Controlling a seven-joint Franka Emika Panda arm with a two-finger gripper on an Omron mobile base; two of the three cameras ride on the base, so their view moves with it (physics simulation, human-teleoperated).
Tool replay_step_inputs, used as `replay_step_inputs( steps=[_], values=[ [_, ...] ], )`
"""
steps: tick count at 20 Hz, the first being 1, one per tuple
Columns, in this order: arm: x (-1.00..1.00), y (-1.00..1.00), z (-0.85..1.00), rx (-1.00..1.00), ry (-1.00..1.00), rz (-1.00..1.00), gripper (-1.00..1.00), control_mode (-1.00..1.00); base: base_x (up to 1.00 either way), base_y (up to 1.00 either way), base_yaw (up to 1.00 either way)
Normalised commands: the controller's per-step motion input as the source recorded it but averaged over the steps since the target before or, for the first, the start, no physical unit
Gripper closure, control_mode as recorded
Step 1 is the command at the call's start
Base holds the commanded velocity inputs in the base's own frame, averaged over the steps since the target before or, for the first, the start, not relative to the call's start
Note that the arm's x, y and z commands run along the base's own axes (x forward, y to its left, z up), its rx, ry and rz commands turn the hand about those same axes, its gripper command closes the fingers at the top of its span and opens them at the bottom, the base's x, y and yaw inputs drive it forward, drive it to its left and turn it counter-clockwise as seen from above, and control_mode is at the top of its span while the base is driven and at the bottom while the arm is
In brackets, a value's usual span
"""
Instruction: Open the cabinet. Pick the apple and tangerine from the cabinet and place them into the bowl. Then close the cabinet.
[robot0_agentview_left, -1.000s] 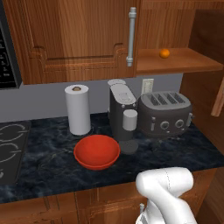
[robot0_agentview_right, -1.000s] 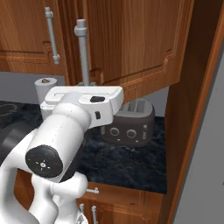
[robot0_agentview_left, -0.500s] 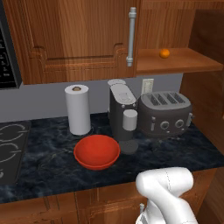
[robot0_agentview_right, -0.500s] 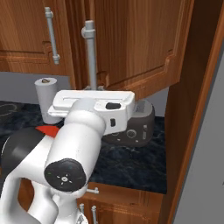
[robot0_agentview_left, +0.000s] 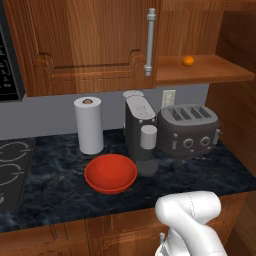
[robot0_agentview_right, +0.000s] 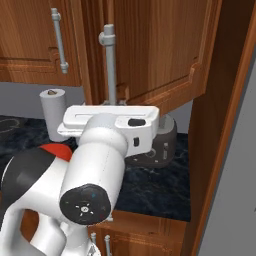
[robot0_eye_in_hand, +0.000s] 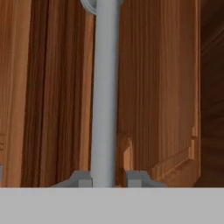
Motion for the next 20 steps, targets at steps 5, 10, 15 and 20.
replay_step_inputs(
  steps=[5,10,15,20],
  values=[
    [-0.25,-0.20,0.13,0.00,-0.04,0.00,-1.00,-1.00,0.00,0.00,0.00],
    [-0.41,-0.17,0.08,0.00,-0.01,0.00,-1.00,-1.00,0.00,0.00,0.00],
    [-0.57,0.05,0.00,0.00,0.00,0.02,-1.00,-1.00,0.00,0.00,0.00],
    [-0.84,0.14,0.00,0.00,0.00,0.01,-1.00,-1.00,0.00,0.00,0.00]
  ],
)
